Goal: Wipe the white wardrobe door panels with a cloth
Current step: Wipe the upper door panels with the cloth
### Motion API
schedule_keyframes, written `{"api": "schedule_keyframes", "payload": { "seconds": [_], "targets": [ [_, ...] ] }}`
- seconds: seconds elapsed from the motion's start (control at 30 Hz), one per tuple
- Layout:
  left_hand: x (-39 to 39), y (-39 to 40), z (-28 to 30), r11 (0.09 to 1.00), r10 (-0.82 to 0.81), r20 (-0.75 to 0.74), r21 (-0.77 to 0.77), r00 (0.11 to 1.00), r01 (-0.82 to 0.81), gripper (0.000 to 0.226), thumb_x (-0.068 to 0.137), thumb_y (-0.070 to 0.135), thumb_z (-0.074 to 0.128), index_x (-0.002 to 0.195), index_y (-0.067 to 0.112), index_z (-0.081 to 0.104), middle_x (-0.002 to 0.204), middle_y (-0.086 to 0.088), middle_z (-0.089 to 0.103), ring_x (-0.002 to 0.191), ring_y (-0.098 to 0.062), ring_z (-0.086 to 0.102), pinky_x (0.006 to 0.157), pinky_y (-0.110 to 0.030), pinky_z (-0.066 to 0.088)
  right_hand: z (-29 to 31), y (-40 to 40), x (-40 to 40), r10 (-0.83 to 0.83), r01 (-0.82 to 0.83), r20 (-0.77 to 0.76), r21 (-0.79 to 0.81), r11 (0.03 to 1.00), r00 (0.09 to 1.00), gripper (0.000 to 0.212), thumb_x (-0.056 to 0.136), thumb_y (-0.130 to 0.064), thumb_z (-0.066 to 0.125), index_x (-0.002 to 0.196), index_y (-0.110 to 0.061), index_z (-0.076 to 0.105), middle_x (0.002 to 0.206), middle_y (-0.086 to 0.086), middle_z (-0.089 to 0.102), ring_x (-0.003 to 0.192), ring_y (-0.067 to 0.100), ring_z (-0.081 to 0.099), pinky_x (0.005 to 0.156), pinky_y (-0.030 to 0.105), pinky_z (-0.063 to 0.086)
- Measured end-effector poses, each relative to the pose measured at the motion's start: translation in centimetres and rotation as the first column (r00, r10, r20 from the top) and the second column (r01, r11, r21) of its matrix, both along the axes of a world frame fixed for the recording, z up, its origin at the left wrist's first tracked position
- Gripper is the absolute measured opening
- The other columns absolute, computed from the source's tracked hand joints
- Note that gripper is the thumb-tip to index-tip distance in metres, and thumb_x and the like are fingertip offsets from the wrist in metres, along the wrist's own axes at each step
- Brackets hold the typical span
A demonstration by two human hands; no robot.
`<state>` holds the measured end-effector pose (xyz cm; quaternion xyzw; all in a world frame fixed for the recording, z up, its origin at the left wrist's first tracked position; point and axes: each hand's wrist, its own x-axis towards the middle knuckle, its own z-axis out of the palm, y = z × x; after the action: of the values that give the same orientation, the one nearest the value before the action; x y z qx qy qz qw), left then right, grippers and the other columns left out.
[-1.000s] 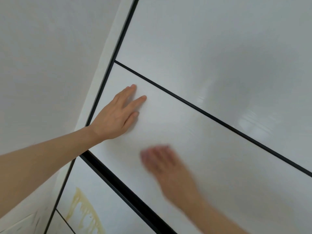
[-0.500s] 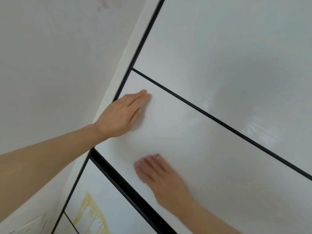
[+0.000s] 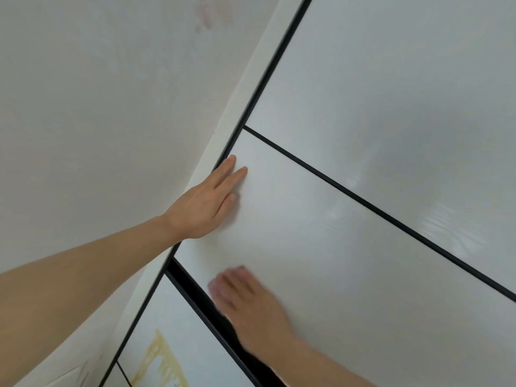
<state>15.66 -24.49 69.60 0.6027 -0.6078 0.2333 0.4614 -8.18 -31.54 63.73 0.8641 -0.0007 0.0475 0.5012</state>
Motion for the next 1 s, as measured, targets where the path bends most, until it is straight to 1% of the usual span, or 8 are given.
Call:
{"api": "schedule_keyframes", "payload": {
  "seconds": [0.13, 0.23, 0.33, 0.43, 0.5, 0.63, 0.73, 1.0],
  "targets": [
    [1.4, 1.0, 0.3, 0.993, -0.115, -0.068, 0.030, 0.991, 0.117, 0.056, 0.108, 0.034, 0.025, 0.161, 0.019, 0.017, 0.169, 0.005, 0.008, 0.154, -0.004, 0.009, 0.125, -0.027, 0.015, 12.8, -0.9, 4.2, 0.090, -0.028, 0.491, -0.132, 0.991, 0.867, 0.060, 0.095, -0.003, 0.033, 0.154, 0.002, 0.035, 0.153, 0.025, 0.040, 0.144, 0.046, 0.033, 0.124, 0.058, 0.015],
    [2.2, 1.7, 1.0, 0.986, -0.164, -0.160, 0.017, 0.974, 0.168, 0.056, 0.108, 0.039, 0.026, 0.161, 0.024, 0.017, 0.165, 0.013, 0.024, 0.146, -0.005, 0.032, 0.121, -0.031, 0.028, 16.2, -0.9, 6.7, 0.022, 0.012, 0.626, -0.050, 0.999, 0.780, 0.060, 0.099, -0.008, 0.031, 0.157, 0.005, 0.023, 0.159, 0.029, 0.027, 0.147, 0.050, 0.025, 0.124, 0.060, 0.011],
    [2.0, 1.9, 1.3, 0.987, -0.148, -0.106, 0.039, 0.983, 0.153, 0.062, 0.107, 0.044, 0.023, 0.161, 0.017, 0.014, 0.167, 0.005, 0.019, 0.150, -0.007, 0.024, 0.123, -0.033, 0.023, 7.7, 0.1, 7.2, -0.004, 0.001, 0.321, 0.009, 1.000, 0.947, 0.068, 0.098, -0.014, 0.022, 0.160, 0.004, 0.000, 0.166, 0.023, 0.011, 0.152, 0.046, 0.007, 0.124, 0.059, -0.010],
    [1.8, 2.3, 1.7, 0.989, -0.116, -0.099, 0.085, 0.988, 0.125, 0.068, 0.104, 0.052, 0.017, 0.161, 0.016, 0.013, 0.168, 0.005, 0.016, 0.152, -0.004, 0.014, 0.125, -0.030, 0.017, -0.7, -0.1, 5.9, 0.005, -0.008, -0.134, -0.021, 1.000, 0.991, 0.066, 0.099, -0.021, 0.016, 0.161, 0.000, 0.008, 0.167, 0.018, 0.015, 0.152, 0.041, 0.008, 0.122, 0.057, -0.019],
    [2.2, 2.8, 2.4, 0.993, -0.085, -0.063, 0.077, 0.994, 0.089, 0.065, 0.104, 0.050, 0.017, 0.160, 0.016, 0.020, 0.164, 0.004, 0.027, 0.149, -0.009, 0.024, 0.122, -0.029, 0.021, 1.0, -0.4, 6.3, 0.009, -0.017, -0.100, -0.073, 0.997, 0.995, 0.066, 0.097, -0.018, 0.015, 0.161, 0.000, 0.014, 0.165, 0.019, 0.023, 0.152, 0.040, 0.015, 0.124, 0.056, -0.014],
    [3.8, 3.3, 3.3, 1.000, -0.003, -0.013, 0.003, 1.000, 0.003, 0.063, 0.105, 0.045, 0.019, 0.157, 0.011, 0.029, 0.157, -0.005, 0.040, 0.143, -0.020, 0.037, 0.119, -0.032, 0.027, 12.9, -0.8, 9.4, 0.107, -0.041, 0.481, -0.146, 0.988, 0.870, 0.059, 0.098, -0.006, 0.021, 0.155, 0.006, 0.026, 0.154, 0.028, 0.037, 0.145, 0.048, 0.031, 0.124, 0.059, 0.011],
    [4.1, 3.4, 3.9, 0.999, 0.019, -0.071, -0.046, 0.997, -0.023, 0.063, 0.106, 0.046, 0.017, 0.158, 0.012, 0.028, 0.161, -0.003, 0.035, 0.148, -0.018, 0.031, 0.121, -0.039, 0.027, 17.6, -1.1, 10.8, 0.054, 0.044, 0.623, -0.141, 0.989, 0.780, 0.057, 0.100, -0.007, 0.023, 0.155, 0.007, 0.022, 0.154, 0.033, 0.029, 0.144, 0.051, 0.028, 0.121, 0.061, 0.014],
    [1.9, 2.6, -1.3, 0.997, -0.064, -0.003, 0.040, 0.998, 0.064, 0.054, 0.108, 0.036, 0.024, 0.160, 0.021, 0.022, 0.168, -0.001, 0.016, 0.154, -0.010, 0.014, 0.124, -0.027, 0.017, -4.0, 0.6, 11.2, -0.059, 0.038, 0.164, 0.127, 0.991, 0.985, 0.069, 0.101, -0.022, 0.019, 0.159, 0.005, -0.003, 0.167, 0.023, -0.013, 0.155, 0.042, -0.010, 0.122, 0.054, -0.018]
  ]
}}
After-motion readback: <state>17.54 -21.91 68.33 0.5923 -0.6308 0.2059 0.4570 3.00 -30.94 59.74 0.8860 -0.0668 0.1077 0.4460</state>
